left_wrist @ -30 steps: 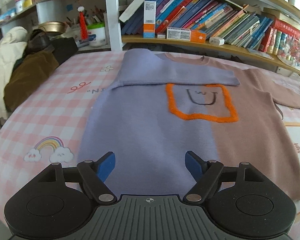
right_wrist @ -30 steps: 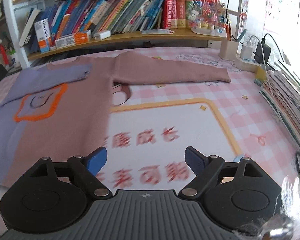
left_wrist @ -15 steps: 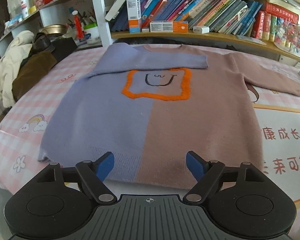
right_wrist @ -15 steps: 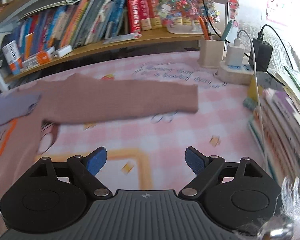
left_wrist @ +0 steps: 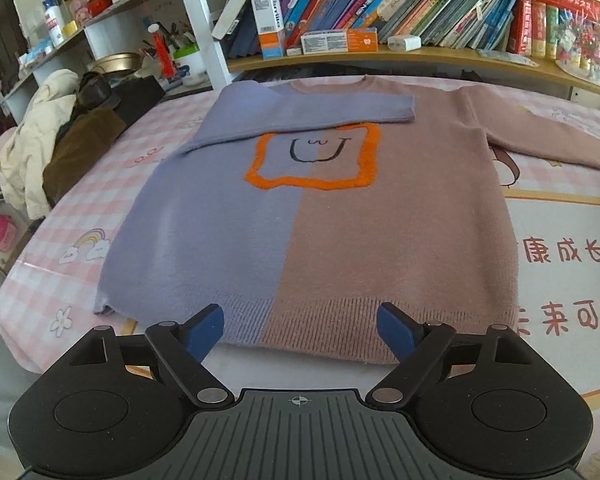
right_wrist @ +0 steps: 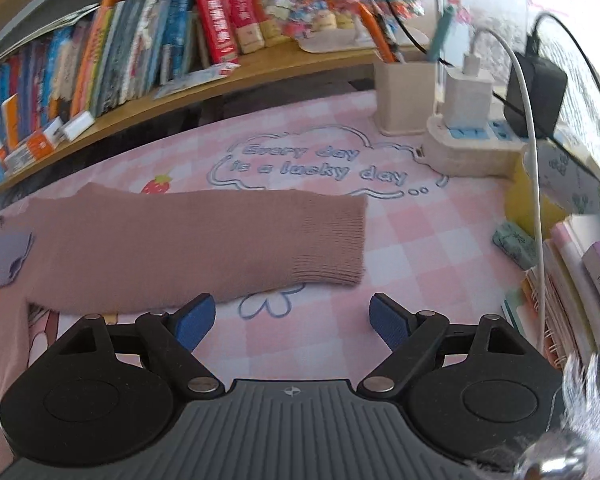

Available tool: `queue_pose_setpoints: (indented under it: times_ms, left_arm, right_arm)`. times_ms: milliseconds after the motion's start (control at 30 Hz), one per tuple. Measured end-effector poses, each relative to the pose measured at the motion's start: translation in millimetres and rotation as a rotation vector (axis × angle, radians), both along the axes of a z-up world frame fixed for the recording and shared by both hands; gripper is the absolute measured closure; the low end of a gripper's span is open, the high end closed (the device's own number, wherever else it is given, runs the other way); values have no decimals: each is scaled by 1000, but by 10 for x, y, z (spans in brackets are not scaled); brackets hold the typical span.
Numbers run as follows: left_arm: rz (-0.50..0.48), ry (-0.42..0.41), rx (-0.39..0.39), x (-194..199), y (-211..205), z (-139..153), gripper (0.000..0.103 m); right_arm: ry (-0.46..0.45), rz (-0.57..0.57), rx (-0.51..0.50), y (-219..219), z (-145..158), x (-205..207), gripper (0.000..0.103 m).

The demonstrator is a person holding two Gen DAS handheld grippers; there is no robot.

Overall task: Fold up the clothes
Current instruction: 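Move the open right gripper to the pink sleeve cuff, then close the right gripper on the pink sleeve cuff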

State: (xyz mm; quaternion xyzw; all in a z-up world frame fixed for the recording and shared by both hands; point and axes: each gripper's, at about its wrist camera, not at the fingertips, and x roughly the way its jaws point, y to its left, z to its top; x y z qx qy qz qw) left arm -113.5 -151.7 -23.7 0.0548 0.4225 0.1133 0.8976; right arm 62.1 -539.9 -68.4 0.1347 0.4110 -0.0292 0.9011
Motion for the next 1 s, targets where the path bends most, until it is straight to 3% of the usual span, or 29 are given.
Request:
queue_pose_setpoints:
  times_ms: [300, 400, 600, 1000]
  left_arm:
    - [24, 6, 3, 15, -9, 8, 17]
    - [16, 8, 4, 27, -42, 0, 17]
    - [12, 10, 4, 28, -76, -10, 17]
    - [49, 19, 2, -9, -9, -17, 17]
  right_arm:
    - [-31, 10, 37, 8, -21, 147, 22]
    - [-60, 9, 141, 1, -33, 197, 31]
    - [-82, 36, 306, 60, -62, 241, 32]
    - [-130, -71, 358, -207, -112, 266, 36]
